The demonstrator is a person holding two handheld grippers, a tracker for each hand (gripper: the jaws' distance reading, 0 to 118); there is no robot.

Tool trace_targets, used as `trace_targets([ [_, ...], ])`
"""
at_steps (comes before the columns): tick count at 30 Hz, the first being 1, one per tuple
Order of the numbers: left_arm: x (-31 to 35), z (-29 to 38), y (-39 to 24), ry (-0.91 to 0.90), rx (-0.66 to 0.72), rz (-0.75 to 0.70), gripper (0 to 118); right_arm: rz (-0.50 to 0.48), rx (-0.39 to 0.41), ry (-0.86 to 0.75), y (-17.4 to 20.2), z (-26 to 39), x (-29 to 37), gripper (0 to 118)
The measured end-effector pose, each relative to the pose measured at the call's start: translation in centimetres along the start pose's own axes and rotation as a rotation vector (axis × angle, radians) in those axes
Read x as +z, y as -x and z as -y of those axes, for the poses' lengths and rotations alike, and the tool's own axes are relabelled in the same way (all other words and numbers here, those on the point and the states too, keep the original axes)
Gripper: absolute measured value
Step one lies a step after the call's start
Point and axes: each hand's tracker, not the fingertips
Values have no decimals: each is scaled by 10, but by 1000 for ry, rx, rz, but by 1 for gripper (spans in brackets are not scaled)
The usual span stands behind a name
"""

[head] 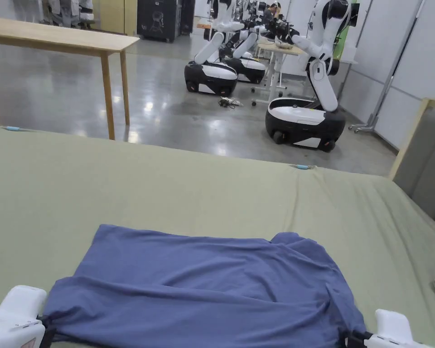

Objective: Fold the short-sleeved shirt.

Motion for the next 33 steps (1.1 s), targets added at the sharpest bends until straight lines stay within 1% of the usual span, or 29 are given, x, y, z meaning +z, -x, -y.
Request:
trace_targets([
  [1, 7, -3, 3, -6, 2, 7, 2, -5, 25, -20, 2, -4, 11, 17],
  [4, 40, -7, 8, -59, 0, 42, 1, -47, 49, -42, 7, -10, 50, 17],
  [8, 98, -4, 13, -126, -54, 29, 1, -68, 102, -45, 9, -1, 101, 17],
  [10, 123, 5, 17, -116, -74, 32, 1, -68, 134, -38, 9, 12, 121, 17],
  [12, 137, 25, 21, -81, -83, 56, 1, -47, 170, -14, 6, 35, 132, 17],
  [14, 136, 50, 22, -48, -83, 90, 1, -49, 152, 54, 0, 64, 130, 17],
  [17, 122, 85, 12, 43, -52, 85, 1, -74, 73, 141, -7, 101, 115, 17],
  [18, 115, 94, 12, 59, -28, 100, 1, -72, 40, 155, -10, 111, 107, 17],
  [20, 106, 104, 14, 49, -2, 101, 3, -74, 18, 154, -11, 121, 103, 17],
  [21, 107, 106, 16, 14, 34, 90, 4, -74, 5, 140, -11, 121, 104, 17],
  [22, 113, 105, 19, -29, 71, 82, 12, -60, -15, 103, -9, 116, 108, 20],
  [23, 124, 100, 20, -66, 74, 82, 29, -32, -13, 50, -5, 110, 117, 29],
  [24, 132, 96, 18, -97, 66, 70, 73, -25, 0, -12, -2, 103, 128, 51],
  [25, 145, 90, 14, -162, 30, 59, 95, -41, 12, -112, 4, 94, 143, 67],
  [26, 157, 83, 8, -234, 5, 40, 100, -58, 15, -226, 12, 82, 158, 73],
  [27, 164, 75, 4, -282, -11, 20, 101, -67, 19, -294, 18, 75, 166, 73],
  [29, 171, 58, -11, -407, -35, -2, 104, -28, 49, -444, 40, 58, 179, 73],
  [31, 169, 43, -24, -523, -10, 24, 104, -15, 82, -527, 62, 43, 179, 73],
  [33, 159, 28, -36, -522, 22, 46, 104, 35, 117, -569, 82, 38, 171, 73],
])
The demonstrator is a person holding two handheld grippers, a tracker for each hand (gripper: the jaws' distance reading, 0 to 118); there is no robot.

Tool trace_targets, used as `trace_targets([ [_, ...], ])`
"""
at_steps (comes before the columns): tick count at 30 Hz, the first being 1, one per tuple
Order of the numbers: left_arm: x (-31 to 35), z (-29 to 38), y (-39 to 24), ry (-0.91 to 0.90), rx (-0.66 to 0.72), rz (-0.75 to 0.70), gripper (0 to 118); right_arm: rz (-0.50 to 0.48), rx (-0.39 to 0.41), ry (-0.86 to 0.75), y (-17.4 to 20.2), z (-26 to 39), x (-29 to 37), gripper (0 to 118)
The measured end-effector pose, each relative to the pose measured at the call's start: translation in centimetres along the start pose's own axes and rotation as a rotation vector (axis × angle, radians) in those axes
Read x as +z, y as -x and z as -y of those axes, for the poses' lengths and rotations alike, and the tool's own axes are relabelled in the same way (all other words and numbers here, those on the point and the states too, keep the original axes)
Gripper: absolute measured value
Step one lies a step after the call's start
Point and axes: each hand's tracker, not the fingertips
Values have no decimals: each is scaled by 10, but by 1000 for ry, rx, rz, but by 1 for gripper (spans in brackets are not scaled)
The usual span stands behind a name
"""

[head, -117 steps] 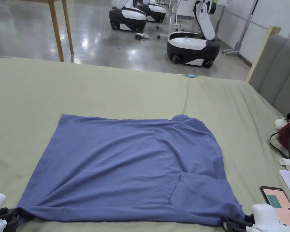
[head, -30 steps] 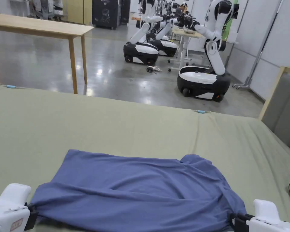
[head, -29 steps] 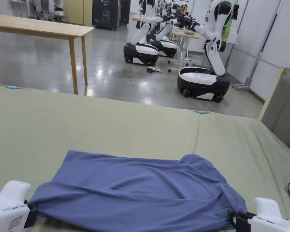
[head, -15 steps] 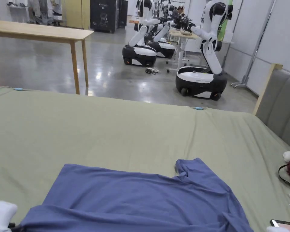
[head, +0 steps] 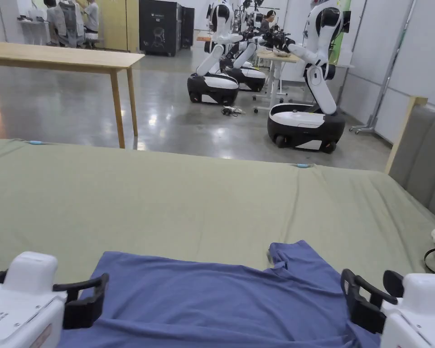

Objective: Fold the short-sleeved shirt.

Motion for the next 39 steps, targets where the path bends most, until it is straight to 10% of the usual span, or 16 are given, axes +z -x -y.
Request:
trace_targets([
  [2, -18, -1, -12, 10, -2, -15, 101, -5, 2, 26, 13, 4, -15, 70],
  [5, -41, -2, -21, 50, -23, -41, 0, -25, -5, 71, 22, 12, -34, 6],
  [13, -150, 2, 22, 304, -59, -63, 1, -48, 31, 131, 14, 23, -61, 5],
  [14, -166, 1, 26, 330, -43, -66, 19, -43, 27, 142, 11, 24, -65, 5],
  [15, -187, 0, 33, 378, -23, -70, 76, -33, 21, 156, 5, 25, -70, 5],
  [16, -208, 1, 39, 407, -28, -80, 105, -29, 13, 171, 0, 26, -75, 5],
  [18, -247, 7, 48, 490, -52, -104, 117, -14, -4, 216, -13, 29, -87, 5],
  [24, -322, 19, 53, 596, -5, -113, 111, 64, -12, 341, -58, 31, -134, 5],
  [27, -336, 27, 41, 669, -85, -81, 79, 97, -22, 445, -84, 31, -177, 8],
  [29, -334, 26, 37, 659, -57, -58, 65, 106, -41, 543, -98, 32, -210, 32],
  [31, -323, 14, 32, 632, -29, -10, 11, 77, -67, 629, -109, 40, -247, 82],
  [32, -318, 10, 30, 620, -27, -12, 7, 53, -61, 663, -112, 44, -261, 86],
  [37, -290, -5, 20, 552, -54, -13, 7, 65, -34, 852, -107, 71, -314, 81],
  [39, -286, -5, 23, 541, -61, -15, 6, 27, -72, 941, -104, 77, -319, 48],
])
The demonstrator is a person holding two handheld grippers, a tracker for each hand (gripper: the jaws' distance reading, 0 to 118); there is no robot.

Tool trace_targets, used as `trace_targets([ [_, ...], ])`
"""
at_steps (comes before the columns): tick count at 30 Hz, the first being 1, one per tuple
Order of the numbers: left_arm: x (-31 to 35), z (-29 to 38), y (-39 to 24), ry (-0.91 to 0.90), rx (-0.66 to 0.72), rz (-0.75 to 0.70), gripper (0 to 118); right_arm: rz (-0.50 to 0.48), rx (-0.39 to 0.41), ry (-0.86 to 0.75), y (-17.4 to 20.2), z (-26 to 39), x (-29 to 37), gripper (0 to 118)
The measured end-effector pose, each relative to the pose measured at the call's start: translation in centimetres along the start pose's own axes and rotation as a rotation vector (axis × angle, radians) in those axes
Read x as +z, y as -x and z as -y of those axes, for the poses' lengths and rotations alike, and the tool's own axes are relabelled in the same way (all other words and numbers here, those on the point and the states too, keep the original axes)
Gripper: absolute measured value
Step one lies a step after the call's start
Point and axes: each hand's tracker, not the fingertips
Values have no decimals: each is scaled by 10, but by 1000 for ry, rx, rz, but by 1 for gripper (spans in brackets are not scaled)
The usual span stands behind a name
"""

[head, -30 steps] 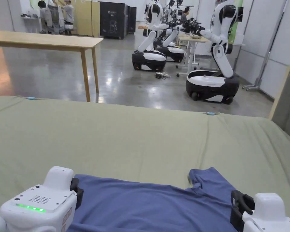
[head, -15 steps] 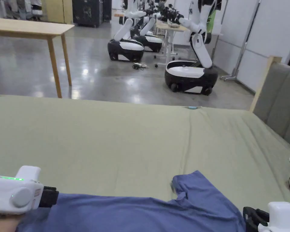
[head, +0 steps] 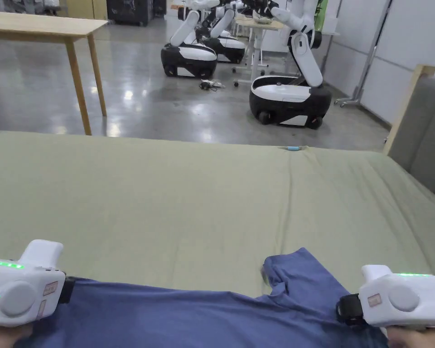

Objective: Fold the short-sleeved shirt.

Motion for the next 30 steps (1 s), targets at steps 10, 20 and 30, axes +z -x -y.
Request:
trace_targets([
  [10, 111, 31, 13, -167, 38, 27, 7, -16, 174, -377, 21, 44, 161, 7],
  [20, 223, 187, 41, -100, 73, 117, 7, -44, 192, -397, 8, 219, 213, 7],
  [30, 209, 227, 26, -39, -4, 8, 110, 7, 118, -370, 9, 265, 182, 74],
])
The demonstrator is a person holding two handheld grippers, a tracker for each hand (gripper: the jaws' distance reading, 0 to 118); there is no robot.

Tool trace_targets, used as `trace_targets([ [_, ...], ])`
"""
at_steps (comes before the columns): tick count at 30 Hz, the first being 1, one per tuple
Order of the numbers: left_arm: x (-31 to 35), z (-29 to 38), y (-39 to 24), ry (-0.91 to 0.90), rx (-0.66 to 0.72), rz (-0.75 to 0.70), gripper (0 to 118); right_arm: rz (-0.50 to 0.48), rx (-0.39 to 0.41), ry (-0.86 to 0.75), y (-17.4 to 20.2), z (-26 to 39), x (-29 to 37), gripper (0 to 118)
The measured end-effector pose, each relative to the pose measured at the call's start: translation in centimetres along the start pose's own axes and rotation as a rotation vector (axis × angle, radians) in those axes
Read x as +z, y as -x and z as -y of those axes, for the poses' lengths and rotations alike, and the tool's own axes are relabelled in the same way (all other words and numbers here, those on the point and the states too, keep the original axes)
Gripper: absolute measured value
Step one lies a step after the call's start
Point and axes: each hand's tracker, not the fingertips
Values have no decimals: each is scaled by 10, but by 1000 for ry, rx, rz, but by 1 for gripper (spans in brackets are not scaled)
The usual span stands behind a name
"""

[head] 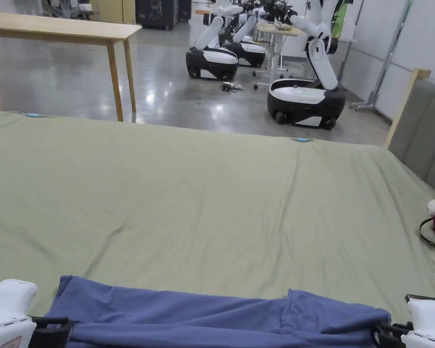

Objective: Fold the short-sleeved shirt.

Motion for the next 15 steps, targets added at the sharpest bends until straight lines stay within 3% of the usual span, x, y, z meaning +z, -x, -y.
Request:
trace_targets([
  [1, 16, -7, -5, -84, -27, 3, 110, 11, 9, -74, 3, -6, 13, 86],
  [5, 50, -43, -29, -314, 17, -6, 110, -63, -46, -333, 32, -40, 49, 87],
  [8, 57, -63, -58, -514, 62, 1, 110, -79, -71, -525, 73, -60, 61, 87],
  [11, 51, -69, -77, -596, 56, -16, 107, -83, -64, -617, 103, -68, 62, 87],
  [12, 48, -67, -81, -607, 55, -30, 89, -86, -54, -609, 110, -70, 58, 87],
  [13, 42, -66, -81, -608, 53, -42, 60, -84, -42, -619, 116, -69, 58, 83],
  [14, 39, -64, -80, -595, 45, -50, 26, -47, -23, -638, 122, -67, 58, 65],
  [15, 39, -61, -79, -596, 50, -66, 10, -11, -12, -640, 126, -66, 57, 24],
])
